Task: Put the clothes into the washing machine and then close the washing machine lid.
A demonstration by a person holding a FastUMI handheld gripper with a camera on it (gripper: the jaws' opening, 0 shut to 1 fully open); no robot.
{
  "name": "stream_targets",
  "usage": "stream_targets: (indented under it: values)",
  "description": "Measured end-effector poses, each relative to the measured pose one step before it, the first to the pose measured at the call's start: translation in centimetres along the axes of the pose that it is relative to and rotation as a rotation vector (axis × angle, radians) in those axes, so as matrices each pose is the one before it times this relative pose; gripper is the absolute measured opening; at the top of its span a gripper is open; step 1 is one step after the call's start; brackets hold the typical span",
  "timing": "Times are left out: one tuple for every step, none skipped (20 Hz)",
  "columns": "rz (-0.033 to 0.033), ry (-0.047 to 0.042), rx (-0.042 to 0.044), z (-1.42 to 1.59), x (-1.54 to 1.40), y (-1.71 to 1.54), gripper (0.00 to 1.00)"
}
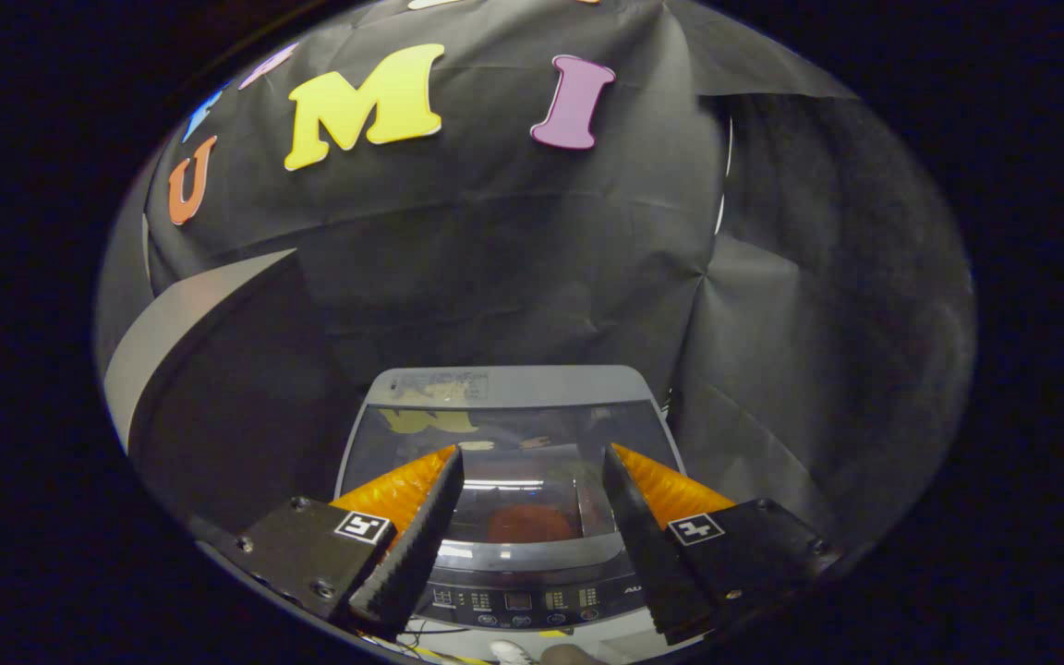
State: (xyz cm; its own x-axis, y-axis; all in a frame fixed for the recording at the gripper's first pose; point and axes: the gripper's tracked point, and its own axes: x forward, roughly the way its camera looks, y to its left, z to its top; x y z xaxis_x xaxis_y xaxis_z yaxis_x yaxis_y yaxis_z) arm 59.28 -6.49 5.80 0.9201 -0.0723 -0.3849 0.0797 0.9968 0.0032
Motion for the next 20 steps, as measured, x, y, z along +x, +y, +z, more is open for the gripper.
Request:
stream_targets:
  values:
    - [0.00031, -0.02443, 0.0017, 0.266, -0.734, -0.019, 0.95]
    - [-0.00262, -0.02378, -0.00193, 0.248, -0.997, -0.027, 0.94]
    - [-0.00269, -0.0257, -0.00366, 0.254, -1.446, 0.149, 0.94]
    - [-0.00174, -0.02321, -0.00247, 0.125, -1.288, 0.046, 0.95]
    - [0.00109, -0.02085, 0.00093, 0.15, -1.243, 0.101, 0.94]
    - [0.00088, -0.02482, 0.00189, 0.115, -1.385, 0.152, 0.94]
    - [0.00212, -0.02916, 0.00293, 0.215, -1.537, 0.112, 0.94]
    - [0.00668, -0.03916, 0.00008, 0.339, -1.725, 0.18, 0.95]
    - [0.00074, -0.04091, 0.0007, 0.458, -2.048, -0.102, 0.94]
    - [-0.00103, -0.02947, -0.00168, -0.054, -1.587, -0.115, 0.94]
    - [0.00184, -0.02199, -0.00187, 0.027, -1.425, 0.098, 0.96]
    - [-0.00201, -0.0242, 0.00282, -0.059, -1.786, -0.019, 0.97]
    - [-0.00296, -0.01951, 0.00375, 0.041, -1.319, -0.069, 0.97]
    - [-0.00514, -0.01805, 0.00511, 0.036, -1.576, -0.109, 0.97]
    - [-0.00101, -0.0169, 0.00302, 0.022, -1.551, -0.047, 0.97]
    - [0.00211, -0.01354, 0.00003, 0.064, -1.472, 0.065, 0.97]
    - [0.00176, -0.01202, -0.00476, -0.095, -1.892, -0.087, 0.97]
    - [-0.0007, -0.00703, -0.00494, -0.124, -1.443, -0.16, 0.97]
    - [0.00011, -0.00439, -0.00013, -0.07, -1.24, -0.085, 0.98]
    - [-0.00147, -0.00516, 0.00551, -0.151, -1.09, -0.15, 0.98]
